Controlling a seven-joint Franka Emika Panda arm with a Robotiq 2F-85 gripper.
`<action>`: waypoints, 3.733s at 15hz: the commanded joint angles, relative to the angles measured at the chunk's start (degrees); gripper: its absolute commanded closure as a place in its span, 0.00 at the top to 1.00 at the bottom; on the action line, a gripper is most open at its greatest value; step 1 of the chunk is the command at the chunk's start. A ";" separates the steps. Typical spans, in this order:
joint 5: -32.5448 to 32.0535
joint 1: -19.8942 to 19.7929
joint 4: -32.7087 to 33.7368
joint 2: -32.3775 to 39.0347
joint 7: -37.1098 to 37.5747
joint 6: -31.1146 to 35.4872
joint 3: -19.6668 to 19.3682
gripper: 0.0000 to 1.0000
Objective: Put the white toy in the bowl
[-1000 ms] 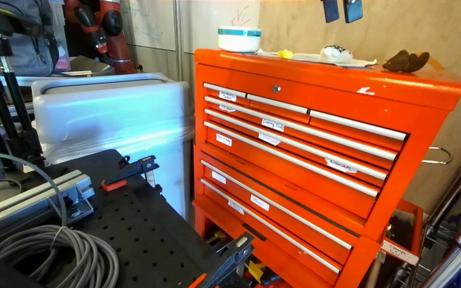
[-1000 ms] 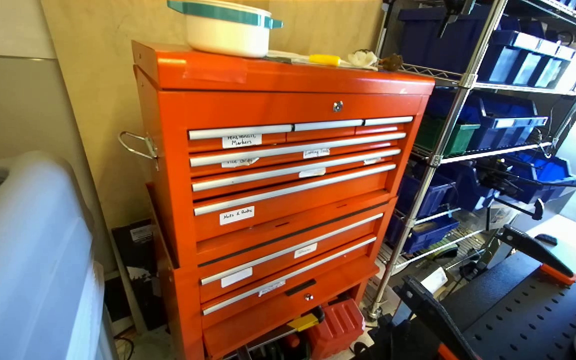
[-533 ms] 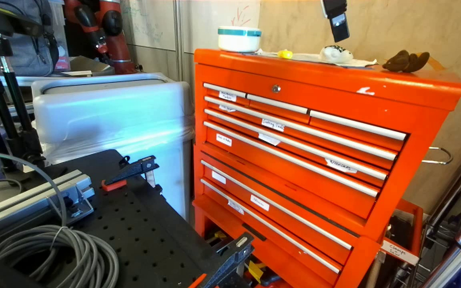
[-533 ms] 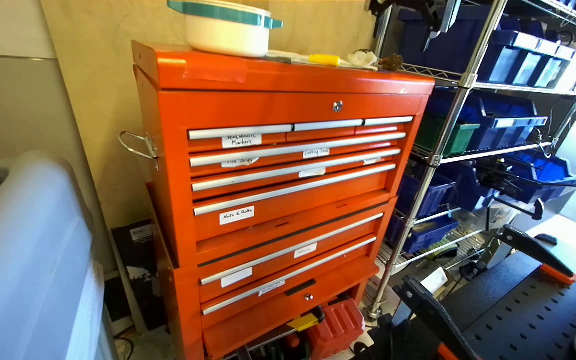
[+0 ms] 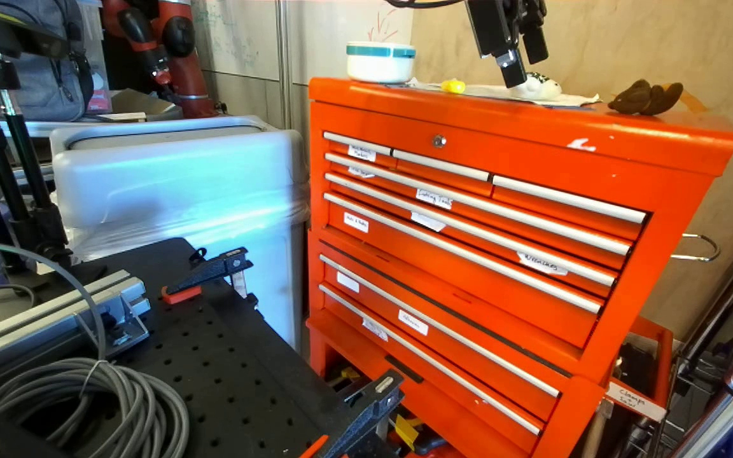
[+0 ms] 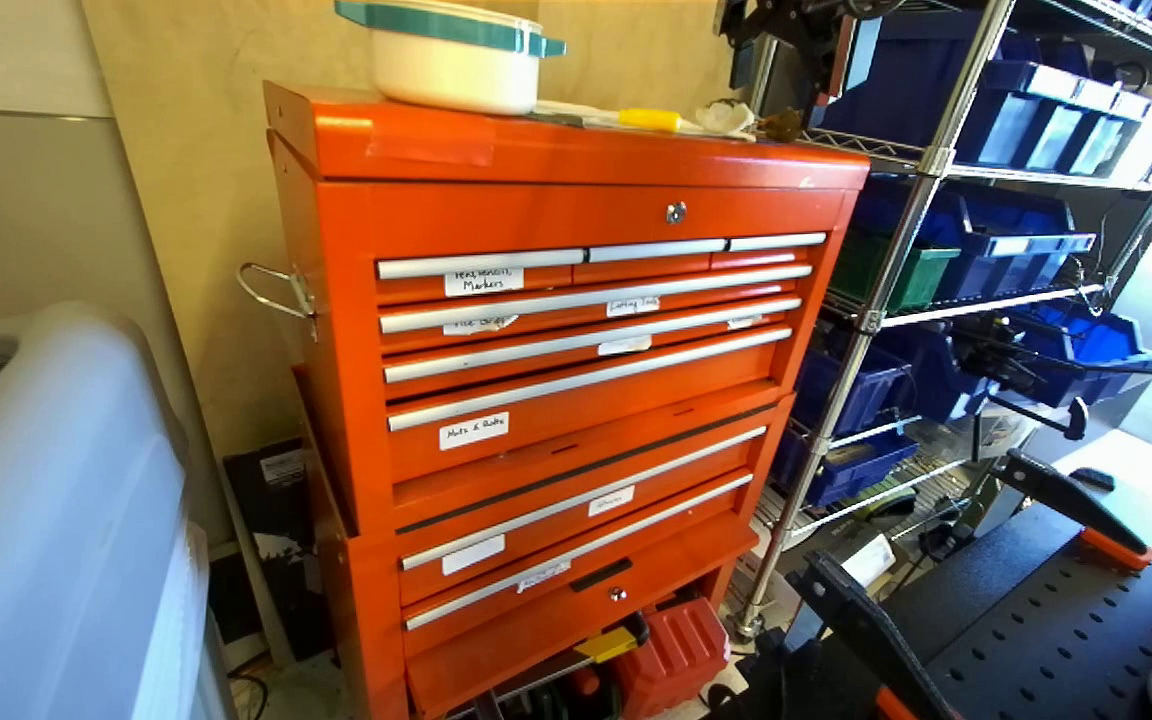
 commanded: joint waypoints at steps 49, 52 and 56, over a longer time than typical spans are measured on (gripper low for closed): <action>-9.74 13.05 10.25 1.92 16.99 -5.88 12.36 0.01; -11.53 12.82 10.31 1.94 16.87 -5.56 12.17 0.33; -10.97 12.07 9.67 0.74 15.43 -4.94 12.29 0.62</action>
